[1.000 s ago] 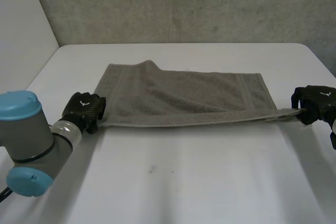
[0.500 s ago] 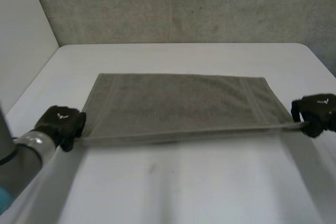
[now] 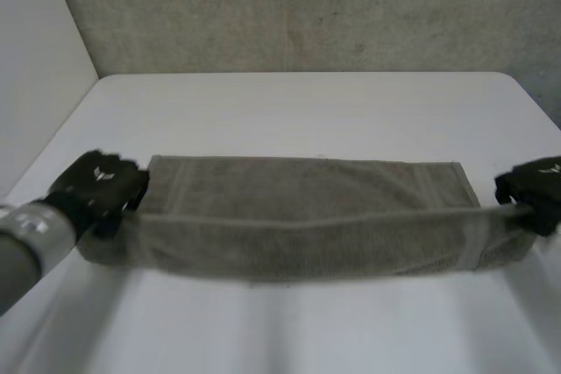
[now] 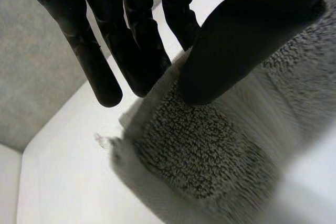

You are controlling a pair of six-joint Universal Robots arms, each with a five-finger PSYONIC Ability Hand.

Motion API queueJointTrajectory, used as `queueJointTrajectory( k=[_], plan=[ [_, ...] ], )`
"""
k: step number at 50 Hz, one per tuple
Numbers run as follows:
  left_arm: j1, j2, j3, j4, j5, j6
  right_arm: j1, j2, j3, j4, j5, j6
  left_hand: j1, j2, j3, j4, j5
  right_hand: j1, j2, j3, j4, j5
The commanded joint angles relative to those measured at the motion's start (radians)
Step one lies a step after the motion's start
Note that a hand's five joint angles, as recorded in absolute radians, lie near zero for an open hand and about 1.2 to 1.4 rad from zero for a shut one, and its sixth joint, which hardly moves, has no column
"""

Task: Fold the towel.

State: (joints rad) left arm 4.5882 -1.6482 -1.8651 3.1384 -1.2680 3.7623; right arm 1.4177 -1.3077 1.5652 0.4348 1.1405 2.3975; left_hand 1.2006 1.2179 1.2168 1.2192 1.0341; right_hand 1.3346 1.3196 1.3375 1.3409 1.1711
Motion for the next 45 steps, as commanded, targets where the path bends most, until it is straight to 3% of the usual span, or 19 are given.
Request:
queueJointTrajectory(
  k=[1, 12, 22, 23, 24, 25, 26, 29, 30, 36, 45],
  plan=[
    [-0.098, -0.402, 0.396, 0.081, -0.114, -0.052, 0.154, 0.272, -0.253, -0.094, 0.203, 0.095, 0.196, 0.178, 0.18, 0.177, 0.188, 0.062, 0.077, 0.059, 0.055, 0.051],
    [-0.111, -0.721, 0.774, 0.078, -0.126, -0.07, 0.228, 0.507, -0.528, -0.206, 0.274, 0.198, 0.196, 0.178, 0.18, 0.177, 0.188, 0.062, 0.077, 0.059, 0.055, 0.051],
    [-0.123, -0.843, 0.905, 0.081, -0.123, -0.071, 0.267, 0.636, -0.688, -0.191, 0.34, 0.195, 0.196, 0.178, 0.18, 0.177, 0.188, 0.062, 0.077, 0.059, 0.055, 0.051],
    [-0.123, -0.851, 0.908, 0.083, -0.123, -0.073, 0.268, 0.645, -0.701, -0.183, 0.352, 0.195, 0.196, 0.178, 0.18, 0.177, 0.188, -0.135, -0.12, -0.138, -0.141, -0.146],
    [-0.123, -0.851, 0.908, 0.083, -0.123, -0.073, 0.268, 0.65, -0.711, -0.171, 0.366, 0.195, 0.196, 0.178, 0.18, 0.177, 0.188, -1.16, -1.145, -1.163, -1.166, -1.171],
    [-0.124, -0.857, 0.909, 0.083, -0.123, -0.079, 0.268, 0.65, -0.711, -0.171, 0.366, 0.195, -0.269, -0.286, -0.285, -0.288, -0.277, -1.16, -1.145, -1.163, -1.166, -1.171],
    [-0.126, -0.855, 0.906, 0.084, -0.126, -0.087, 0.268, 0.65, -0.721, -0.16, 0.381, 0.198, -1.009, -1.026, -1.025, -1.028, -1.017, -1.16, -1.145, -1.163, -1.166, -1.171],
    [-0.13, -0.855, 0.905, 0.086, -0.125, -0.098, 0.27, 0.628, -0.728, -0.157, 0.392, 0.209, -0.955, -0.972, -0.971, -0.973, -0.963, -1.16, -1.145, -1.163, -1.166, -1.171],
    [-0.132, -0.851, 0.902, 0.086, -0.126, -0.108, 0.27, 0.628, -0.728, -0.157, 0.392, 0.209, -1.026, -1.043, -1.042, -1.045, -1.034, -1.16, -1.145, -1.163, -1.166, -1.171],
    [-0.134, -0.762, 0.865, 0.075, -0.131, -0.165, 0.273, 0.464, -0.669, -0.189, 0.383, 0.292, -1.026, -1.043, -1.042, -1.045, -1.034, -1.16, -1.145, -1.163, -1.166, -1.171],
    [-0.121, -0.49, 0.587, 0.081, -0.125, -0.295, 0.27, 0.208, -0.337, -0.269, 0.334, 0.301, -1.026, -1.043, -1.042, -1.045, -1.034, -1.16, -1.145, -1.163, -1.166, -1.171]
  ],
)
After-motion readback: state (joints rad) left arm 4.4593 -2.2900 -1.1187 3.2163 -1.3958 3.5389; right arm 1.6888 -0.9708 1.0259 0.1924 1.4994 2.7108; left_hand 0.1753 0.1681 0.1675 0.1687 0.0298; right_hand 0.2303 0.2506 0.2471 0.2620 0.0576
